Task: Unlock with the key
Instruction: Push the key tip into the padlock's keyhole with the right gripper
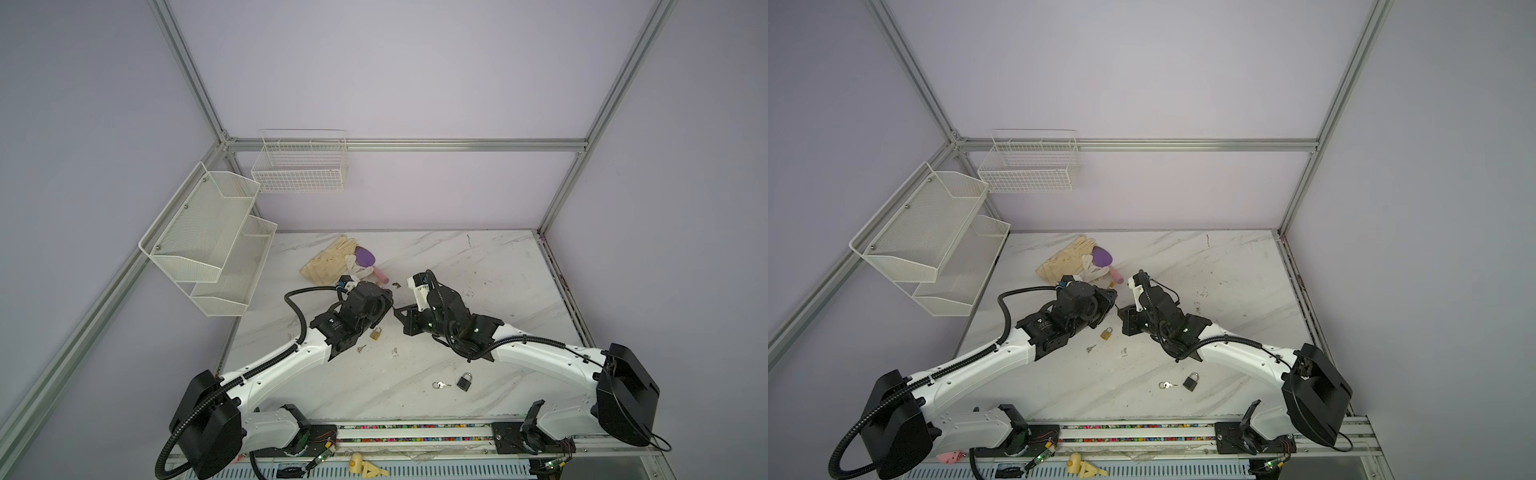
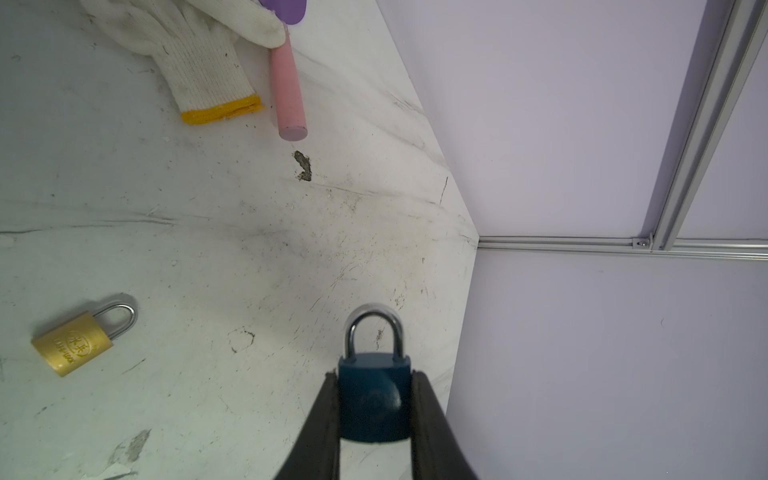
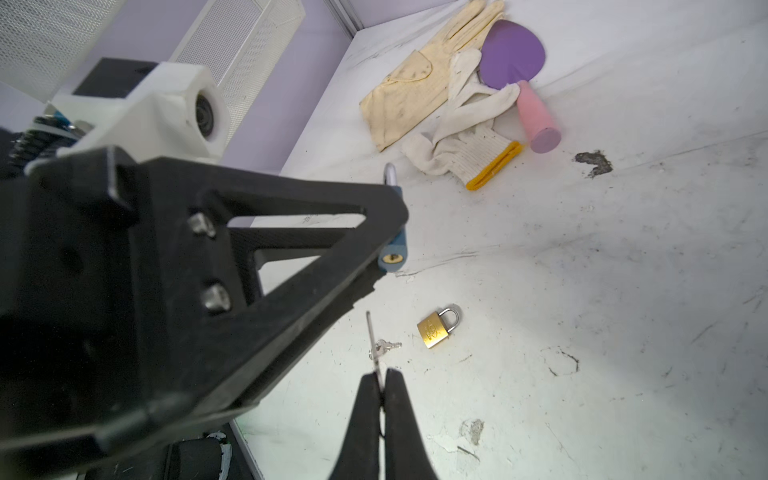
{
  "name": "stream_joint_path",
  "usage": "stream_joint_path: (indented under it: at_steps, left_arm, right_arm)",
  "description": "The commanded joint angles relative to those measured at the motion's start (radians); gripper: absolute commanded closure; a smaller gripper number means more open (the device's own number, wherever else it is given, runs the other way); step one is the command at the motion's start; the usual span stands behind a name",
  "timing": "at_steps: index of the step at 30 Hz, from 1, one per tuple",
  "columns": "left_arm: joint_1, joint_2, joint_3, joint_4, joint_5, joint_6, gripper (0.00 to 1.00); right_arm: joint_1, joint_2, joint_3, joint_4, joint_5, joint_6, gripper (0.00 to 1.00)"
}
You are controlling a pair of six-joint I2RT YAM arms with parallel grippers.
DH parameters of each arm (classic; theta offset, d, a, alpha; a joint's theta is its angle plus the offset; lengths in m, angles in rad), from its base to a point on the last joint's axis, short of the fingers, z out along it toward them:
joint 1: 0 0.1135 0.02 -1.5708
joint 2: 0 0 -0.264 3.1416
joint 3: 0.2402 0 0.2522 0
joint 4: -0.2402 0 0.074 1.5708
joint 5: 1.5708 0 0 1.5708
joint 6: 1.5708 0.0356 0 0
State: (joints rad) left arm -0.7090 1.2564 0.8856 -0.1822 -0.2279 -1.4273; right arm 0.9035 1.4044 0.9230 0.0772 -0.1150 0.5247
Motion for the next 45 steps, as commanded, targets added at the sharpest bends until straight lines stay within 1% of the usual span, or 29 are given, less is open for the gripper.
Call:
stream_joint_path:
  at_steps: [1,9,15,23,26,30,36,41,45]
  left_arm:
    - [0.005,-0.005,0.024,0.014,0.02,0.061,1.0]
    - [0.005,-0.008,0.027,0.025,0.031,0.08,1.0]
    - [0.005,0.003,0.028,0.045,0.038,0.08,1.0]
    - [0.005,0.018,0.032,0.058,0.061,0.083,1.0]
    - [0.006,0.02,0.03,0.061,0.062,0.08,1.0]
    - [0.004,0.017,0.035,0.059,0.067,0.084,1.0]
    - [0.004,0.011,0.036,0.056,0.064,0.085,1.0]
    - [0.004,0.015,0.04,0.055,0.07,0.082,1.0]
    - [0.004,0.018,0.045,0.055,0.076,0.086,1.0]
  right_arm:
    - [-0.028,-0.006,0.021,-0.044,-0.017,-0.015,1.0]
    - [-0.048,0.013,0.053,-0.071,0.006,-0.019,1.0]
    - [-0.048,0.048,0.067,-0.057,-0.045,-0.025,1.0]
    - [-0.049,0.05,0.077,-0.057,-0.044,-0.019,1.0]
    - [-0.048,0.045,0.085,-0.069,-0.029,-0.01,1.0]
    - [-0.052,0.042,0.086,-0.095,0.02,0.006,1.0]
    - [-0.055,0.052,0.092,-0.108,0.035,0.012,1.0]
    - [-0.056,0.067,0.116,-0.105,0.005,0.008,1.0]
    - [-0.056,0.073,0.117,-0.1,0.014,0.009,1.0]
